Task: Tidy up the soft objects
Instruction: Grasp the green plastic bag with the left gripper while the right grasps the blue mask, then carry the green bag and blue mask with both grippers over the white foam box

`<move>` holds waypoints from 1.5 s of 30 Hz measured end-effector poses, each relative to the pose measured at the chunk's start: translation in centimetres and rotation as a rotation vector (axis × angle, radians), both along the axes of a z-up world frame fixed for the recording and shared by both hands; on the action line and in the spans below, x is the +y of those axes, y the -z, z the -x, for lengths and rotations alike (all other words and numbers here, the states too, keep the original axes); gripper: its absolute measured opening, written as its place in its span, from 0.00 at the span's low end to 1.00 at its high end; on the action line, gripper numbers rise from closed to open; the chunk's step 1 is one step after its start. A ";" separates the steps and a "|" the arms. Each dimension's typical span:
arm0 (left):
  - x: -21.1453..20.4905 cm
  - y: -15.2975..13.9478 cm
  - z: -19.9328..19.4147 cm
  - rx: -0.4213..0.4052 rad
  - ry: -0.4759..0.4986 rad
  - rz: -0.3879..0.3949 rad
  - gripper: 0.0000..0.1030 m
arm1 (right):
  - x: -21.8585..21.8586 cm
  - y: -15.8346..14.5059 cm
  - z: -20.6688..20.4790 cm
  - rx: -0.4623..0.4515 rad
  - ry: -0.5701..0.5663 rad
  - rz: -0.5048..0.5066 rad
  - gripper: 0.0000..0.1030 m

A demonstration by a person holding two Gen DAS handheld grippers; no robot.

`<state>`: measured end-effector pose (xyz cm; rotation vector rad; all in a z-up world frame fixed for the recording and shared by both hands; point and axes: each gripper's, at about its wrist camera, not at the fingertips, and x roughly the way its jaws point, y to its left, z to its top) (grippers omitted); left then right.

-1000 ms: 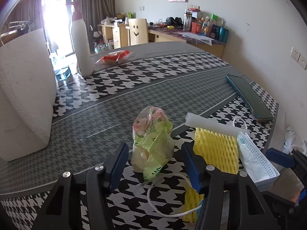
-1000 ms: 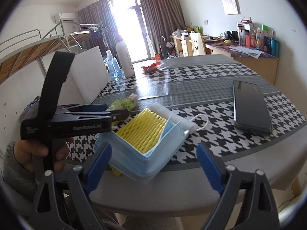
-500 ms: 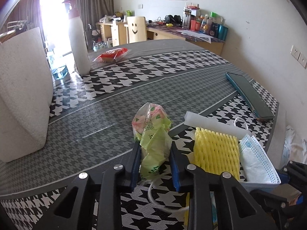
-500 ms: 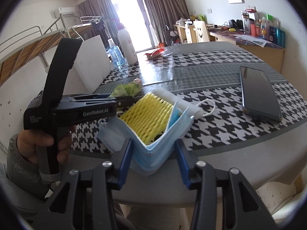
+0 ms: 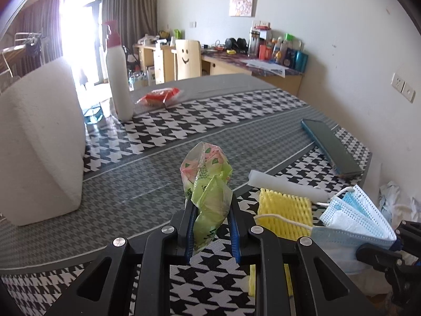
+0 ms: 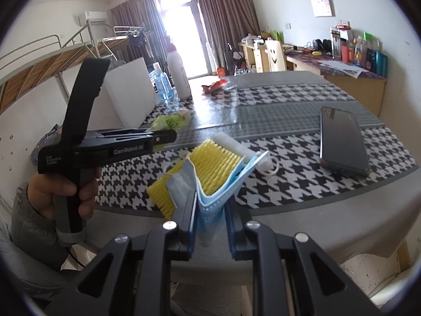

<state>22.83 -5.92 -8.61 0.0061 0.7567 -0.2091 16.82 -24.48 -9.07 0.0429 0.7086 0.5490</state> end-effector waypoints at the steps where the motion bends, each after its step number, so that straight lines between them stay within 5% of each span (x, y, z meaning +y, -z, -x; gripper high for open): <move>1: 0.1 -0.2 0.2 -0.007 -0.001 0.002 0.23 | 0.0 -0.3 0.1 -0.007 0.001 -0.001 0.21; 21: 4.7 -2.8 5.9 -0.118 -0.093 0.042 0.23 | 2.1 -3.7 0.9 -0.137 -0.021 0.015 0.19; 45: 9.6 -2.9 12.2 -0.256 -0.348 0.033 0.23 | 3.2 -7.2 -2.8 -0.174 -0.053 0.032 0.19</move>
